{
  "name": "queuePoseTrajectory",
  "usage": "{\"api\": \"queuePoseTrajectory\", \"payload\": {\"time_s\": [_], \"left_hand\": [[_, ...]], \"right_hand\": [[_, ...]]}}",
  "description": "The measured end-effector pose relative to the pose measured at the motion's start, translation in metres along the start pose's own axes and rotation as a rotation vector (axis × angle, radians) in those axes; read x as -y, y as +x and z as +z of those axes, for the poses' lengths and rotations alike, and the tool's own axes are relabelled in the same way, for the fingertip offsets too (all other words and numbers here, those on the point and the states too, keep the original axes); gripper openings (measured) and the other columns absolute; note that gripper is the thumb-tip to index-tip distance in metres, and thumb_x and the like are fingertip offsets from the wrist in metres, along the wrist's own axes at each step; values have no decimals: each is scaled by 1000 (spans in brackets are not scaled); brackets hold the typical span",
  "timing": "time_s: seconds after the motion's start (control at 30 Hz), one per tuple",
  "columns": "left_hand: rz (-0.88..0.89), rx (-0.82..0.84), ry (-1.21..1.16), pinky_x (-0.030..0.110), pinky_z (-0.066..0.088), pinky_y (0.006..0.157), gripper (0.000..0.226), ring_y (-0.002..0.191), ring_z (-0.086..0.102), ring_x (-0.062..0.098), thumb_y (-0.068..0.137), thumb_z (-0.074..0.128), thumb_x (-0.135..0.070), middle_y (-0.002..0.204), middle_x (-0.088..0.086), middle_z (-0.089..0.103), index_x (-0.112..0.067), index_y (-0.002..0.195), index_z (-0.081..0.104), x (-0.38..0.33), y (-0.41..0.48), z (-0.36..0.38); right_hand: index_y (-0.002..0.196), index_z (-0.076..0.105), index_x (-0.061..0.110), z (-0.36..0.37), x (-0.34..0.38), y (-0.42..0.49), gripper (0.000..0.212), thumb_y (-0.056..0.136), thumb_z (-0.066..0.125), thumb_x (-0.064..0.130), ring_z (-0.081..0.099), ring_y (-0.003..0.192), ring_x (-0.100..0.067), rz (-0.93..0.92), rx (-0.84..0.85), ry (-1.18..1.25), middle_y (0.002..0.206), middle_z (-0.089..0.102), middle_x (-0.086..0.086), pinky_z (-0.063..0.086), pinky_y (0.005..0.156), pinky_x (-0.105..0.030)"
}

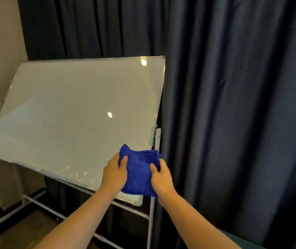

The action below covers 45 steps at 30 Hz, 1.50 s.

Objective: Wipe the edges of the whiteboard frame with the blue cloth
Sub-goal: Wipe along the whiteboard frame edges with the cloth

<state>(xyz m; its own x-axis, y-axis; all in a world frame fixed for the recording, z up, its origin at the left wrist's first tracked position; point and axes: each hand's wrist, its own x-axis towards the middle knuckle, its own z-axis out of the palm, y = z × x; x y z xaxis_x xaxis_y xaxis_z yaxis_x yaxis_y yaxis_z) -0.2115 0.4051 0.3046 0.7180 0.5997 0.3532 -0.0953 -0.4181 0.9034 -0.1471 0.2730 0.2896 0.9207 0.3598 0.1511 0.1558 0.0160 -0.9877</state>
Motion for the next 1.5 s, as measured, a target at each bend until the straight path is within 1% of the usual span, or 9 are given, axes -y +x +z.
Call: {"api": "queuePoseTrajectory", "payload": {"time_s": [0.1, 0.2, 0.5, 0.67, 0.83, 1.03, 1.13, 1.3, 1.5], "left_hand": [[-7, -12, -34, 26, 49, 64, 22, 88, 64, 17, 100, 41, -30, 97, -3, 67, -20, 108, 60, 2, 19, -42], [-30, -7, -74, 31, 52, 69, 22, 89, 64, 17, 100, 41, -30, 102, -1, 66, -22, 112, 58, 12, 43, -60], [26, 9, -178, 26, 52, 69, 25, 92, 64, 14, 101, 41, -27, 108, -2, 66, -23, 120, 57, 45, 171, -52], [68, 8, -242, 28, 52, 66, 15, 87, 64, 14, 101, 41, -27, 101, -3, 65, -27, 105, 56, 45, 292, -52], [125, -30, -295, 26, 50, 65, 13, 86, 61, 10, 101, 41, -28, 98, -9, 62, -31, 105, 52, 28, 421, -62], [215, -37, -316, 25, 51, 66, 14, 88, 61, 10, 101, 41, -29, 98, -10, 62, -31, 109, 52, 28, 540, -80], [271, -35, -322, 31, 53, 71, 15, 91, 62, 15, 101, 41, -28, 104, -3, 63, -29, 110, 52, 26, 595, -91], [378, -56, -345, 21, 46, 62, 30, 86, 55, 9, 101, 40, -30, 109, -7, 54, -21, 128, 48, 14, 674, -107], [542, -74, -279, 13, 40, 55, 28, 72, 52, 4, 99, 48, -24, 105, -6, 57, -21, 126, 50, 28, 767, -131]], "right_hand": [[132, 48, 24, 40, 21, 5, 28, 105, 42, 23, 61, 107, -15, -27, 2, -52, 127, 60, 1, 56, 87, -33], [107, 52, 32, 65, 29, 16, 13, 104, 43, 23, 63, 94, -10, -59, -10, -72, 110, 64, 4, 50, 68, -19], [104, 56, 27, 108, 33, 136, 11, 103, 47, 32, 65, 93, -16, -87, -119, -60, 103, 68, 3, 51, 67, -23], [97, 53, 32, 145, 58, 252, 8, 103, 48, 31, 64, 87, -10, -222, -162, -45, 97, 64, 16, 47, 60, -17], [94, 54, 34, 187, 108, 367, 13, 103, 48, 27, 64, 90, -11, -364, -192, -66, 99, 65, 12, 51, 69, -23], [94, 49, 35, 238, 144, 460, 16, 104, 44, 23, 61, 78, -5, -528, -247, -189, 91, 60, 17, 45, 51, -7], [102, 49, 27, 264, 163, 501, 8, 104, 43, 23, 61, 76, -8, -622, -298, -277, 89, 59, 15, 45, 51, -7], [105, 44, 31, 306, 198, 557, 4, 104, 44, 27, 60, 78, -7, -717, -439, -388, 88, 54, 22, 43, 56, -12], [102, 37, 41, 360, 217, 625, 13, 102, 43, 30, 56, 79, -4, -714, -587, -553, 91, 53, 19, 49, 68, -25]]}}
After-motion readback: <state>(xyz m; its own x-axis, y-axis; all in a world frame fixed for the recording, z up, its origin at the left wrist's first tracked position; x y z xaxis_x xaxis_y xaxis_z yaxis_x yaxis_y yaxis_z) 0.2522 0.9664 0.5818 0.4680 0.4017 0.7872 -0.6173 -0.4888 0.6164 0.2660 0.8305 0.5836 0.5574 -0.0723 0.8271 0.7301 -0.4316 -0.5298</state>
